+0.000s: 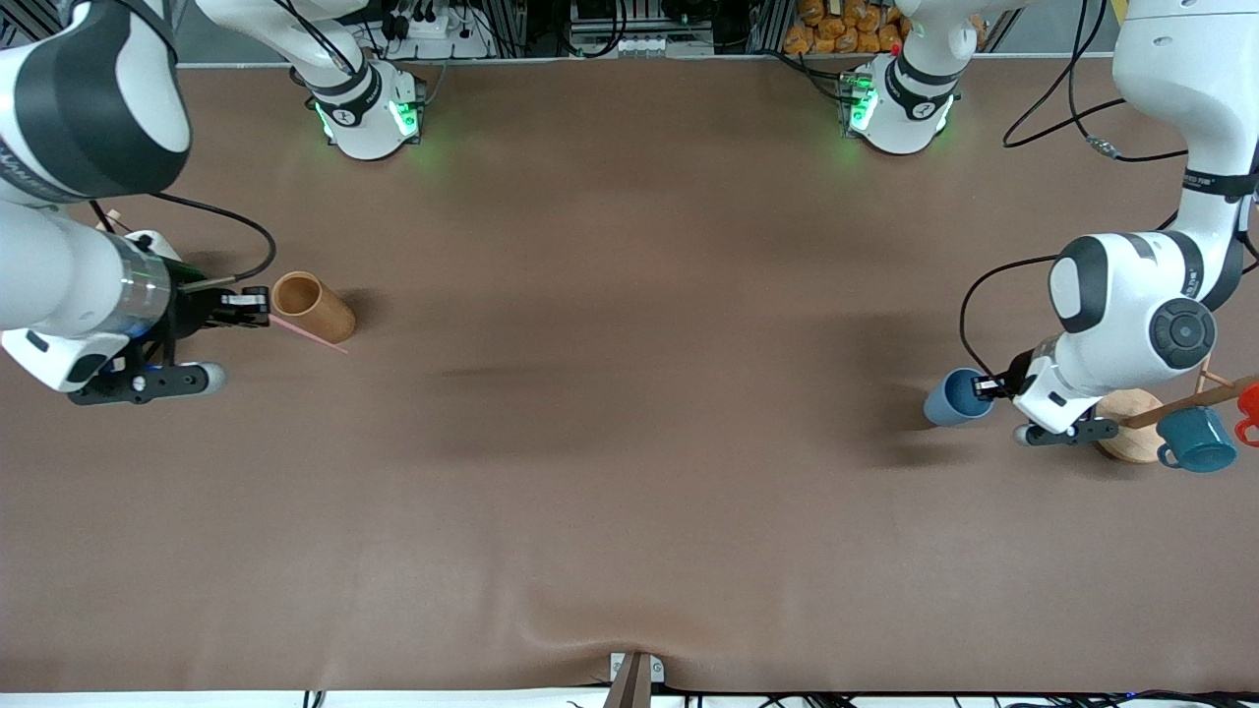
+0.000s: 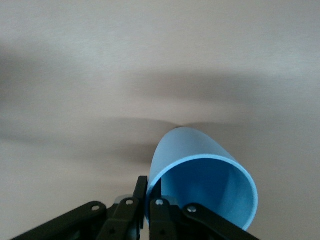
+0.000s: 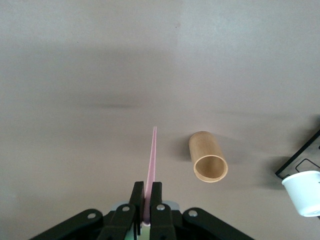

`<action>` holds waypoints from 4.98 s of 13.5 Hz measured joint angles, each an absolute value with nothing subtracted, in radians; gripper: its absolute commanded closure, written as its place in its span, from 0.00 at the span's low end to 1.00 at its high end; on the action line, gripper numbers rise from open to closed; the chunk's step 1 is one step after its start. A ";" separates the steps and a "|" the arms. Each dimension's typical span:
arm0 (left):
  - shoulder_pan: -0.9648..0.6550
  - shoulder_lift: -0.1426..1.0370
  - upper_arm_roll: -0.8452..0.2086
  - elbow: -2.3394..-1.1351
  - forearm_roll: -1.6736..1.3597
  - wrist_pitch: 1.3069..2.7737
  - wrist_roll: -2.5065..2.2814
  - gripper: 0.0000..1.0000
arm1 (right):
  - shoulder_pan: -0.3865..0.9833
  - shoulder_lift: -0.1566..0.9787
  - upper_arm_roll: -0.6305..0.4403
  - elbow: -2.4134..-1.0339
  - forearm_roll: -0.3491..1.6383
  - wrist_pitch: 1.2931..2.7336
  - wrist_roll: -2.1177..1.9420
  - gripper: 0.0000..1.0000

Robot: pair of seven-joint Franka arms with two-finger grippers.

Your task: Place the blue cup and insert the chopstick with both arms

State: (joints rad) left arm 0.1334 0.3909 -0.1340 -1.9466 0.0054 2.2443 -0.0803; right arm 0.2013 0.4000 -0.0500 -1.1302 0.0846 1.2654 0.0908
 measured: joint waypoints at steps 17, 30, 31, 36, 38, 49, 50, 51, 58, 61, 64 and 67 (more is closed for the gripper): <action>-0.338 0.623 -0.389 -1.667 0.004 2.266 -1.079 1.00 | 0.277 0.419 -0.012 -1.165 0.329 1.360 0.609 1.00; -0.350 0.609 -0.376 -1.595 0.009 2.251 -1.107 0.00 | 0.423 0.419 -0.007 -1.190 0.337 1.478 0.888 1.00; -0.327 0.568 -0.375 -1.590 0.009 2.215 -1.107 0.00 | 0.452 0.419 -0.006 -1.195 0.346 1.508 0.951 1.00; -0.188 0.360 -0.371 -1.586 0.013 2.031 -1.048 0.00 | 0.604 0.434 -0.003 -1.241 0.351 1.705 1.233 1.00; -0.137 0.306 -0.370 -1.587 0.013 1.966 -0.960 0.00 | 0.611 0.435 -0.005 -1.251 0.351 1.723 1.258 1.00; 0.176 0.115 -0.364 -1.572 0.015 1.749 -0.373 0.00 | 0.662 0.438 -0.007 -1.351 0.285 1.862 1.274 1.00; 0.189 0.102 -0.364 -1.558 0.015 1.713 -0.347 0.00 | 0.674 0.439 -0.007 -1.366 0.277 1.889 1.286 1.00; 0.198 0.093 -0.364 -1.537 0.015 1.675 -0.312 0.00 | 0.687 0.439 -0.007 -1.382 0.259 1.923 1.313 1.00; 0.169 0.067 -0.264 -1.439 0.015 1.540 -0.155 0.00 | 0.715 0.439 -0.017 -1.406 0.205 1.961 1.371 0.00; 0.072 0.041 -0.153 -1.441 0.015 1.519 -0.140 0.00 | 0.678 0.427 -0.028 -1.372 0.204 1.877 1.371 0.00; 0.024 0.017 -0.104 -1.466 0.015 1.512 -0.140 0.00 | 0.594 0.414 -0.032 -1.269 0.202 1.707 1.346 0.00; 0.018 -0.003 -0.101 -1.485 0.015 1.512 -0.140 0.00 | 0.526 0.394 -0.041 -1.238 0.193 1.609 1.174 0.00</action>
State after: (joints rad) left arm 0.0181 -0.0035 -0.1015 -1.4855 0.0146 1.5119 -0.1397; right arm 0.5256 0.3942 -0.0412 -1.2384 0.1934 1.6095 1.1739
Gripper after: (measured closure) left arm 0.000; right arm 0.000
